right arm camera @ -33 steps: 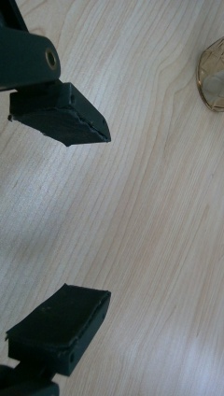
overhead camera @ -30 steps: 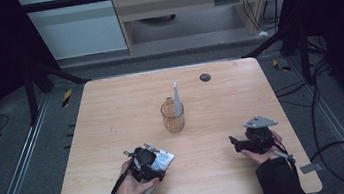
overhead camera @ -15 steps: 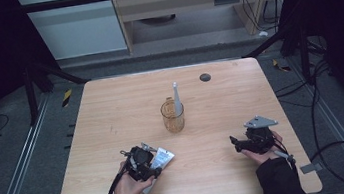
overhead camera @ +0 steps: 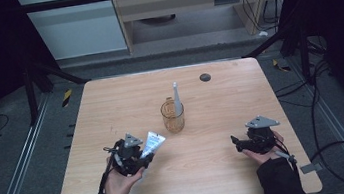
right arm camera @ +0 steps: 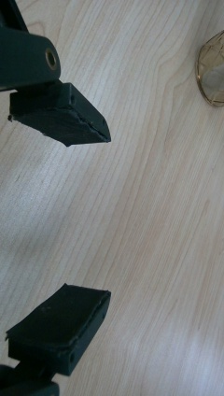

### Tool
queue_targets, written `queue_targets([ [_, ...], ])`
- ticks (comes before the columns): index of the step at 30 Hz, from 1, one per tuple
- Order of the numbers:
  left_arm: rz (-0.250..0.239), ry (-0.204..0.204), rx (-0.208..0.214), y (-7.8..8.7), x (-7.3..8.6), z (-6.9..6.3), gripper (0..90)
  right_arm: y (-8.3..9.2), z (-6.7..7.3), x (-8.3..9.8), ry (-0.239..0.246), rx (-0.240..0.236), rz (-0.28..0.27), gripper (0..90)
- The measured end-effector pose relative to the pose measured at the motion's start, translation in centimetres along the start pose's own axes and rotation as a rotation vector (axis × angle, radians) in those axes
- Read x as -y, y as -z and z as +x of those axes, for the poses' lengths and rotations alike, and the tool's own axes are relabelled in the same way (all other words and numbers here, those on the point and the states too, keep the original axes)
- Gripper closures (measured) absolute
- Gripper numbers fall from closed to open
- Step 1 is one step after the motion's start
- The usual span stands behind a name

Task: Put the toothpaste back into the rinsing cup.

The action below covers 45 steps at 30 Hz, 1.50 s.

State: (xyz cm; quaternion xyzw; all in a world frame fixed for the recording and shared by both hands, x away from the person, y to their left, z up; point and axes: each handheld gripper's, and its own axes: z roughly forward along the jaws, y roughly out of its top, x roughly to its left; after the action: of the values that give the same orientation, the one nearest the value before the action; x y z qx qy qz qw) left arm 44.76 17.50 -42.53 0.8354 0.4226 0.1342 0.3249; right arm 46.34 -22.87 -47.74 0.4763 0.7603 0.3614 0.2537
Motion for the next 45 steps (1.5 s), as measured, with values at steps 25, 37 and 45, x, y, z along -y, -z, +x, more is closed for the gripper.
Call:
queue_targets([
  [25,-0.316,0.096,-0.122,2.5,-6.8,3.1,68.4,0.3,-0.3,0.1,-0.019,0.026,-0.033,18.5],
  [37,-0.413,0.122,-0.094,0.9,-9.8,3.0,68.4,0.2,-0.4,0.1,-0.02,0.037,-0.048,17.7],
  [45,-0.483,0.136,-0.121,0.0,-11.0,3.3,68.4,0.1,-0.4,0.2,-0.015,0.038,-0.046,17.4],
])
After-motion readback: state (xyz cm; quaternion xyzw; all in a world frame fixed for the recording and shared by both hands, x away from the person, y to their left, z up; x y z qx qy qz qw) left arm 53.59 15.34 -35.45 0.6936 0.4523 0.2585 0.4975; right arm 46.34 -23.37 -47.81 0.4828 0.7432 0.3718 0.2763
